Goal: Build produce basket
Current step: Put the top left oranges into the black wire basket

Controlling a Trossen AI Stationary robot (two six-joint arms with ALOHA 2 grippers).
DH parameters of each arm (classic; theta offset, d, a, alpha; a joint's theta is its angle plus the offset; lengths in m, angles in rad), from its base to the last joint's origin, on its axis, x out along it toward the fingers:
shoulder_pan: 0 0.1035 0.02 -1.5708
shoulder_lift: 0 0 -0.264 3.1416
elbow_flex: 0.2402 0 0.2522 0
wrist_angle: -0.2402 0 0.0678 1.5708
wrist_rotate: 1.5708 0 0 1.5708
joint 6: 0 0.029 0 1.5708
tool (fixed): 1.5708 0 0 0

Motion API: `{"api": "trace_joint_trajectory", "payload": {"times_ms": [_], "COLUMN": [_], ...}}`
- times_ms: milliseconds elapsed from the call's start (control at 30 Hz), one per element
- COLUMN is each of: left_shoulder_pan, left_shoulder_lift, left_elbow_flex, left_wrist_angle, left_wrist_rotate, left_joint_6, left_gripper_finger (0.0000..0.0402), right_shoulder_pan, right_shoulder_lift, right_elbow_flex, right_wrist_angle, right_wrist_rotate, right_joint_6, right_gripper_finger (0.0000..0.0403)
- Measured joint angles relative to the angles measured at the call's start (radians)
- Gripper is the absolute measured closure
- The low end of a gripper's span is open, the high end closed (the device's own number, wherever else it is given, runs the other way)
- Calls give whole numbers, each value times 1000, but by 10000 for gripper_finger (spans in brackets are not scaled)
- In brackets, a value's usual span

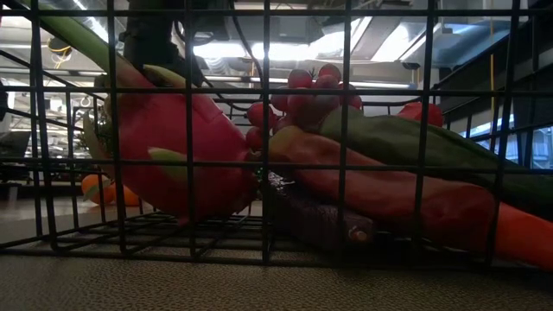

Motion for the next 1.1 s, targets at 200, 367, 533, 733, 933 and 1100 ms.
{"api": "trace_joint_trajectory", "payload": {"times_ms": [200,367,533,733,933,1100], "left_shoulder_pan": [1,1,2,2,2,11], "left_shoulder_lift": [0,0,0,0,0,0], "left_elbow_flex": [0,0,0,0,0,0], "left_wrist_angle": [0,0,0,0,-25,-23], "left_wrist_rotate": [2,5,5,3,7,33], "left_joint_6": [-33,-69,-61,64,85,43], "left_gripper_finger": [324,324,324,324,324,324], "right_shoulder_pan": [0,0,0,0,0,0], "right_shoulder_lift": [0,0,0,0,0,0], "right_elbow_flex": [0,0,0,0,0,0], "right_wrist_angle": [0,0,0,0,0,0], "right_wrist_rotate": [0,0,0,0,0,0], "right_joint_6": [0,0,0,-1,-1,-1], "right_gripper_finger": [249,249,249,249,249,249]}}
